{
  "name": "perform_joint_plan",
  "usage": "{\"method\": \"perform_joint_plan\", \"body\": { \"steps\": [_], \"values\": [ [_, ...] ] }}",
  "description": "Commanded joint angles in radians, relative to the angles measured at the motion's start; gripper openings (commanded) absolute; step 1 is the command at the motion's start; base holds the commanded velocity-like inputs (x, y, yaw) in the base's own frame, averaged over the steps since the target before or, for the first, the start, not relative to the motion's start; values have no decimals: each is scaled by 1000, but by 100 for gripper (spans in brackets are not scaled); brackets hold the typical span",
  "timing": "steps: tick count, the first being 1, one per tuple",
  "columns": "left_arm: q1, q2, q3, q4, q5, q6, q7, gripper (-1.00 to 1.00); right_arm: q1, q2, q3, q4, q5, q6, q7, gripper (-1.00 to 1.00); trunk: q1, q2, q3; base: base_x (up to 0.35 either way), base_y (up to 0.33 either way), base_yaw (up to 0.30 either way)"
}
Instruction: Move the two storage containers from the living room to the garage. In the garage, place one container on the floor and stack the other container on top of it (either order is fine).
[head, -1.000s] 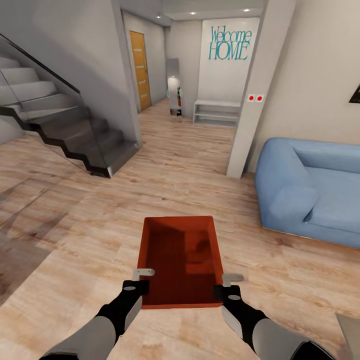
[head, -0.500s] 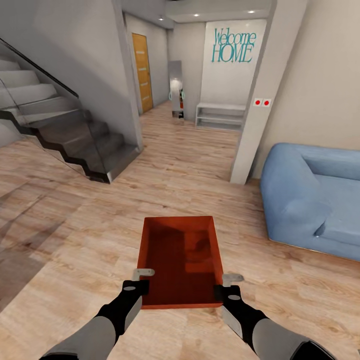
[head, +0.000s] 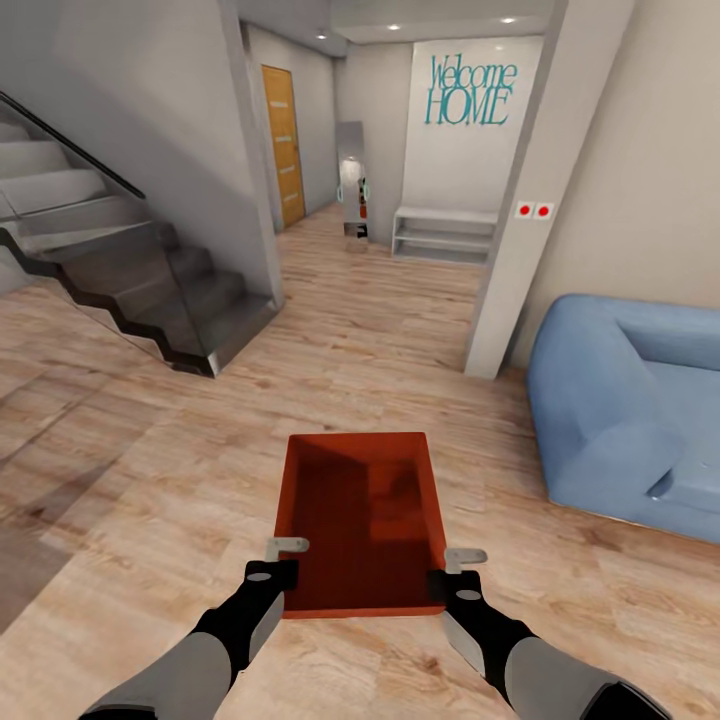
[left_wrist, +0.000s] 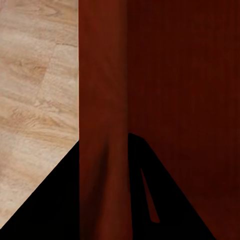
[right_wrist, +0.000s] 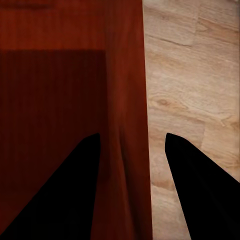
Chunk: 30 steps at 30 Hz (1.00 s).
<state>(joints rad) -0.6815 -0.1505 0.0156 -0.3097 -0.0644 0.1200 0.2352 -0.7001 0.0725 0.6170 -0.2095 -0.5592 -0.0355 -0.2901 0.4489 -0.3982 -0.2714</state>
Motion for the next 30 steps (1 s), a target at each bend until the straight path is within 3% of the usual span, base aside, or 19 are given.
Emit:
{"method": "perform_joint_plan", "body": {
  "steps": [1, 15, 23, 30],
  "values": [
    [-1, 2, 20, -5, -28, 9, 13, -100, -1, -10, -15, 15, -10, -6, -8, -100, 1, -2, -2, 324, 0, 0],
    [-1, 5, 19, 0, -28, 9, 13, -100, -1, -8, -14, 15, -10, -4, -7, -100, 1, -2, -2, 324, 0, 0],
    [0, 47, 18, 7, -23, 0, 8, -100, -1, -6, -14, 15, -10, -4, -6, -100, 1, -2, -2, 323, 0, 0],
    [-1, 58, 18, 20, -17, -3, -6, -100, -1, -3, -11, 15, -10, -4, -6, -100, 1, -2, -2, 323, 0, 0]
  ]
}}
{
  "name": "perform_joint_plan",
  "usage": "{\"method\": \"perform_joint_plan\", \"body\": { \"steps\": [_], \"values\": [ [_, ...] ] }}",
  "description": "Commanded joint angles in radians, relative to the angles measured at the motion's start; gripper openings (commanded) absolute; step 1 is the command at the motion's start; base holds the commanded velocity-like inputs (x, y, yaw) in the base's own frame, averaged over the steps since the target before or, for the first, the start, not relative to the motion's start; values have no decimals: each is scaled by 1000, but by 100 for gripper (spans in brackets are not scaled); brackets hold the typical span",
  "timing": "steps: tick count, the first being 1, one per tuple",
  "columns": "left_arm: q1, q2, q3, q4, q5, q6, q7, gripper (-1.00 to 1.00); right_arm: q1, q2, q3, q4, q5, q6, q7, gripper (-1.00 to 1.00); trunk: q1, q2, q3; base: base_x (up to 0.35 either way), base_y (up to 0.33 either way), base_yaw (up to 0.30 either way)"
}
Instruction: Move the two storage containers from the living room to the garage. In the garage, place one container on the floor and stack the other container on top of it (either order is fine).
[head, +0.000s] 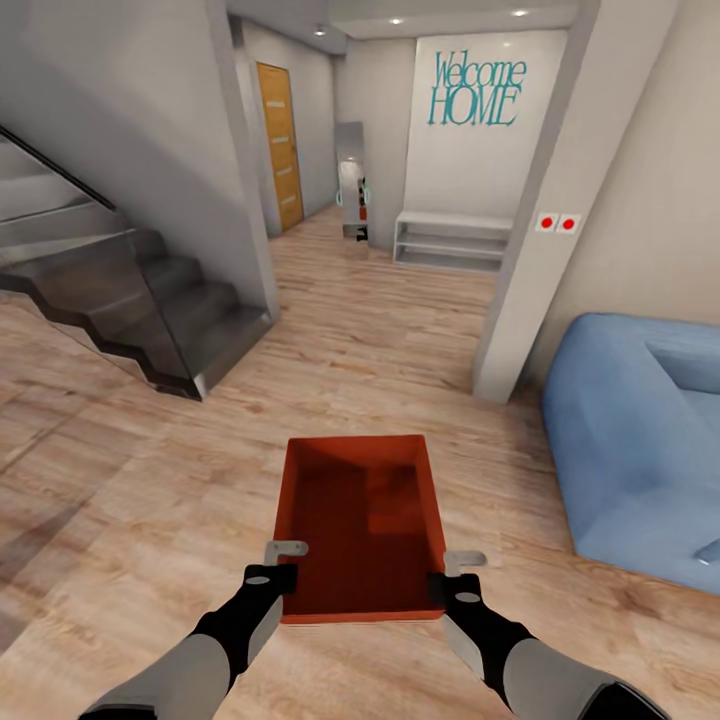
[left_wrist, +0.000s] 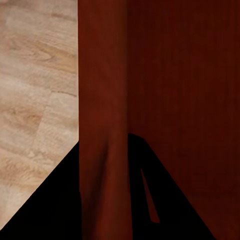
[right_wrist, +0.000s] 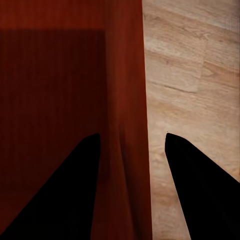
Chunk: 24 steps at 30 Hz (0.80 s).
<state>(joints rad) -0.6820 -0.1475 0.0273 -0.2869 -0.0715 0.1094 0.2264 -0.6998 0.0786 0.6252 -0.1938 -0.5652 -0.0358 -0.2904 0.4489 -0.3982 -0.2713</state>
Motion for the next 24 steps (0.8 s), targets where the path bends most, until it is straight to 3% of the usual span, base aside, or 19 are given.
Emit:
{"method": "perform_joint_plan", "body": {
  "steps": [1, 16, 19, 24],
  "values": [
    [0, 55, 7, -1, -10, 7, 2, -100, -1, -9, -19, -1, -4, -4, -6, -100, 1, -2, -2, 324, 0, 0],
    [0, 84, 12, 7, 1, 4, -2, -100, -1, -11, -21, -1, -4, -4, -5, -100, 1, -2, -2, 324, 0, 0],
    [-1, 91, 12, 8, 16, 4, -5, -100, -1, -11, -21, -1, -4, -4, -3, -100, 1, -2, -2, 323, 0, 0],
    [-1, 98, 11, 8, 75, 5, -60, -100, -1, -11, -19, -1, -3, -4, -3, -100, 1, -2, -2, 323, 0, 0]
  ]
}}
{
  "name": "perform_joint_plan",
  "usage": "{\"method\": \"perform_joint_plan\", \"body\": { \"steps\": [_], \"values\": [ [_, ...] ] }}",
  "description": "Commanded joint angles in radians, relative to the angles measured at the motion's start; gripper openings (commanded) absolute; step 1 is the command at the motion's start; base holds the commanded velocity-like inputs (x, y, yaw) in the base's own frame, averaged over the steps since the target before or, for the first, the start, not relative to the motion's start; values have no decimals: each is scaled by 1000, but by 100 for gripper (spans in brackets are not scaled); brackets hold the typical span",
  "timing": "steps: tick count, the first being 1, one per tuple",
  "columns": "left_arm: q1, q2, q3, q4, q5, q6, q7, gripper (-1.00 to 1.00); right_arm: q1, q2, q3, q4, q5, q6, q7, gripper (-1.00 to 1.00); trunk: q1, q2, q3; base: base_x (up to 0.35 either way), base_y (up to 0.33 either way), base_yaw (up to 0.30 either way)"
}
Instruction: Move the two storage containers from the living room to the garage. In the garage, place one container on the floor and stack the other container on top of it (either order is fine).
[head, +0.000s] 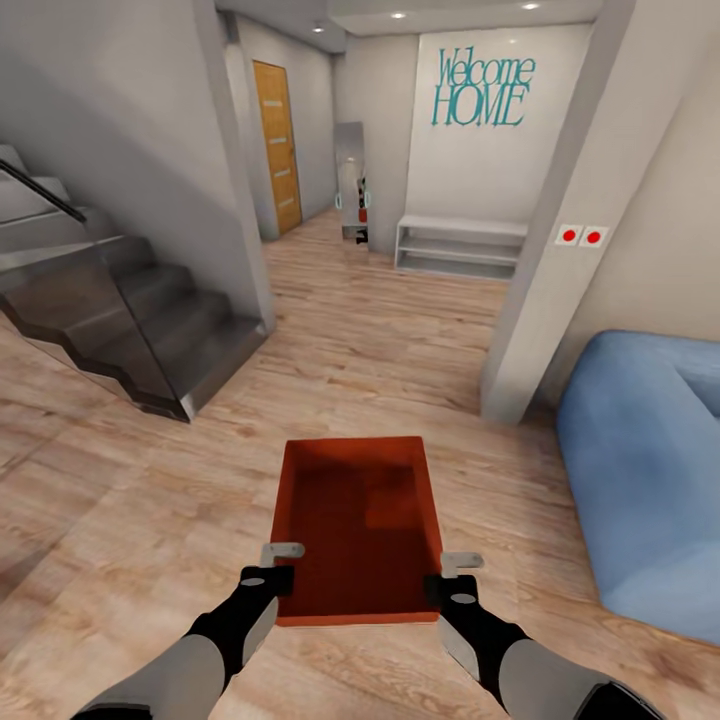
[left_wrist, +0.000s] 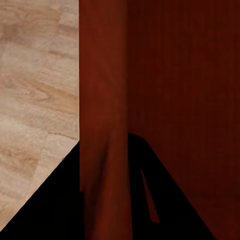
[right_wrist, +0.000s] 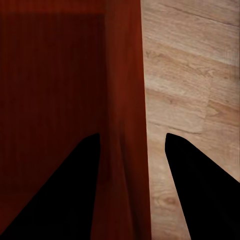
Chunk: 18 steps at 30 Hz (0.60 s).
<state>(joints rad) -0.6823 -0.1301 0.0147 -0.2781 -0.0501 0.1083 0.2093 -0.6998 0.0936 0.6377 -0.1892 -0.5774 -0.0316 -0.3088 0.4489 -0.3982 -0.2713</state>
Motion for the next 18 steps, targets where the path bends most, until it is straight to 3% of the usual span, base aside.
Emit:
{"method": "perform_joint_plan", "body": {
  "steps": [1, 18],
  "values": [
    [0, 83, 24, 0, 60, 6, -49, -100, -1, -26, -32, -6, 10, -8, 16, -100, 1, -2, -2, 324, 0, 0],
    [0, 85, 22, 16, 65, 1, -56, -100, -1, -29, -33, -6, 10, -10, 16, -100, 1, -2, -2, 324, 0, 0]
  ]
}}
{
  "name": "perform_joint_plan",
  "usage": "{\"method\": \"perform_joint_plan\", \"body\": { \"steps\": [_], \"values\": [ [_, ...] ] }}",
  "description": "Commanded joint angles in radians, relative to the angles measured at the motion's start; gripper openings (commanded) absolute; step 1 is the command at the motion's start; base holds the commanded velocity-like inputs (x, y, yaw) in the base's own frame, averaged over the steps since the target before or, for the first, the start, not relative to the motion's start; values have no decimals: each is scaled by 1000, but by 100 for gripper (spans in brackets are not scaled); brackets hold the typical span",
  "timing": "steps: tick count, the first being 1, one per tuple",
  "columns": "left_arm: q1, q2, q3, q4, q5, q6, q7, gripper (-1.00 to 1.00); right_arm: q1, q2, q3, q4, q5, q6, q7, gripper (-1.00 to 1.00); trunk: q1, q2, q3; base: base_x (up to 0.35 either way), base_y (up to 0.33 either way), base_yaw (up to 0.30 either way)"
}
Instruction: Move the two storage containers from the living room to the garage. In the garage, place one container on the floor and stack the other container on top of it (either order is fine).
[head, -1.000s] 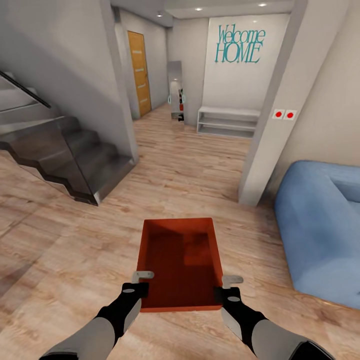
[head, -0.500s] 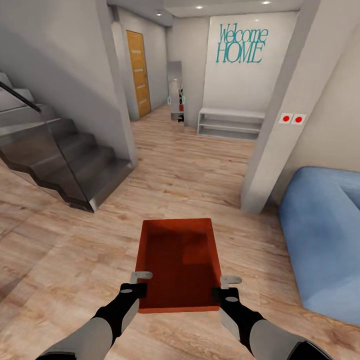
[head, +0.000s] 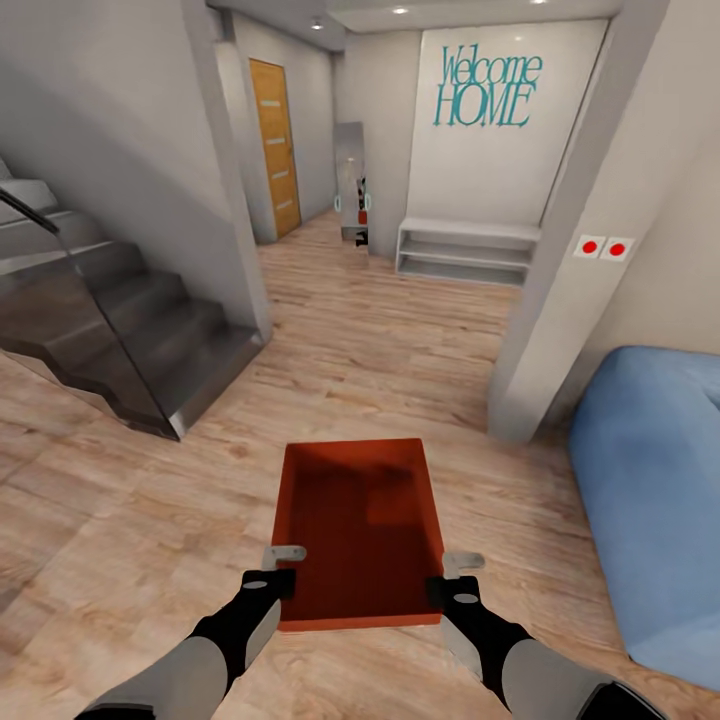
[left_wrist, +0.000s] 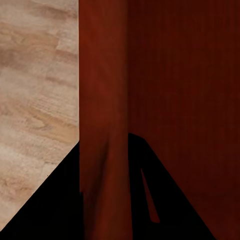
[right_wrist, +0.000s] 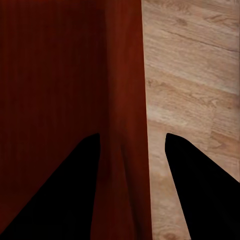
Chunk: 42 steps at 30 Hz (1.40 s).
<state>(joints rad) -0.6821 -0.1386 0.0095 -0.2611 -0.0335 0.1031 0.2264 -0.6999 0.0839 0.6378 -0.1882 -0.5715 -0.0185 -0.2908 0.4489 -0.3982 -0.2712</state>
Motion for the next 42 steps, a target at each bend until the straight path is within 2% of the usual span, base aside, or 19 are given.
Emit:
{"method": "perform_joint_plan", "body": {
  "steps": [1, 42],
  "values": [
    [0, 93, 27, -1, 49, 6, -73, -100, -1, -19, -33, -7, 4, -23, -2, -100, 1, -2, -2, 324, 0, 0],
    [1, 94, 29, 0, 50, 5, -73, -100, -1, -17, -32, -7, 4, -23, -2, -100, 1, -2, -2, 324, 0, 0]
  ]
}}
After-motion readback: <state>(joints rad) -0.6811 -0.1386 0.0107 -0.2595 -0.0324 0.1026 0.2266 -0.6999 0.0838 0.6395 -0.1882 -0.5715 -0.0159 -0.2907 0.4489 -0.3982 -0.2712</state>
